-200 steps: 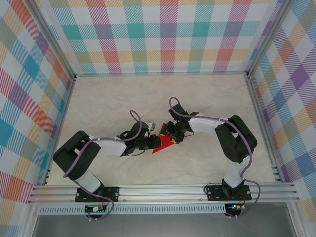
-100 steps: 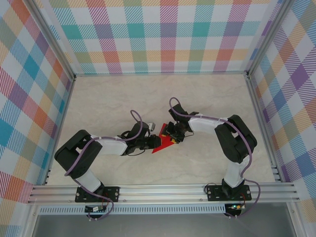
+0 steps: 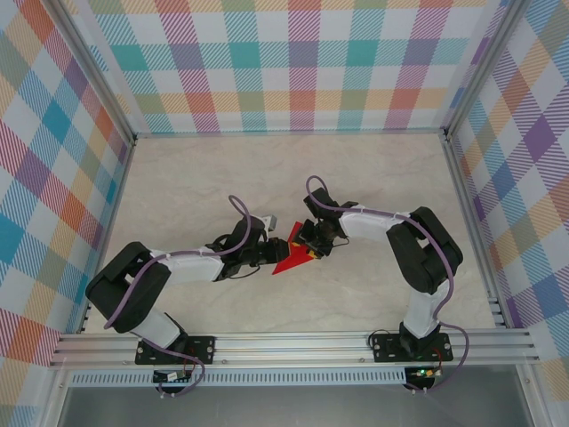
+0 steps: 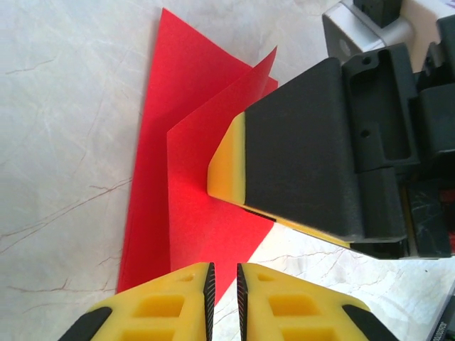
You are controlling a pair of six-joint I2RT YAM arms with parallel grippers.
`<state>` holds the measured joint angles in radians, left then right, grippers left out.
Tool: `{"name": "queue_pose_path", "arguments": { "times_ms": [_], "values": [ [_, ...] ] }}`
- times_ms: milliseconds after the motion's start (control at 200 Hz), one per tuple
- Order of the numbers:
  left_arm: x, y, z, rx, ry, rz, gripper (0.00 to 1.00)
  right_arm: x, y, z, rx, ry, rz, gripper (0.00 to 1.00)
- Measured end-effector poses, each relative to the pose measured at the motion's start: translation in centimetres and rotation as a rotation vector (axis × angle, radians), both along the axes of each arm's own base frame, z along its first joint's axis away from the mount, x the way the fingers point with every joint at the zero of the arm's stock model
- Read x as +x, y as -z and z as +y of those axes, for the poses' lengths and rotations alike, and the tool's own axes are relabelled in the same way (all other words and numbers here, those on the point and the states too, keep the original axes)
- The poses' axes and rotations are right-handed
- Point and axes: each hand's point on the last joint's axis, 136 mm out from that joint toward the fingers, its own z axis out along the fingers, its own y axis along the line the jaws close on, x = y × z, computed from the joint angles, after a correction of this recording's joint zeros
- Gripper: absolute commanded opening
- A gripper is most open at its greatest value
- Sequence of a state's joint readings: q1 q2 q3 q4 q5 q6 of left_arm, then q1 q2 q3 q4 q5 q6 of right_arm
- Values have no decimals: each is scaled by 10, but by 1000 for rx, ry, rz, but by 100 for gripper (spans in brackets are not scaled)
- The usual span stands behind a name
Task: Fold a paper plane with a square sheet of paper (pick it up from the middle)
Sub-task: Fold the wing for the third time at the center of the table.
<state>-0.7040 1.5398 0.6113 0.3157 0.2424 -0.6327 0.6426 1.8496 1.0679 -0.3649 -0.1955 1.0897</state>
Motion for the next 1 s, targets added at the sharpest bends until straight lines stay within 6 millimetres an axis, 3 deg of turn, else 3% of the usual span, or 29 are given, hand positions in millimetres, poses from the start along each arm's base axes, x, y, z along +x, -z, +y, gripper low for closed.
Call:
{"name": "queue_pose_path", "arguments": {
  "times_ms": [565, 1000],
  "values": [
    [-5, 30, 0, 43, 10, 74, 12, -1, 1, -1, -5, 21, 12, 44],
    [0, 30, 2, 62, -7, 71, 12, -1, 2, -2, -9, 25, 15, 46]
  ]
}}
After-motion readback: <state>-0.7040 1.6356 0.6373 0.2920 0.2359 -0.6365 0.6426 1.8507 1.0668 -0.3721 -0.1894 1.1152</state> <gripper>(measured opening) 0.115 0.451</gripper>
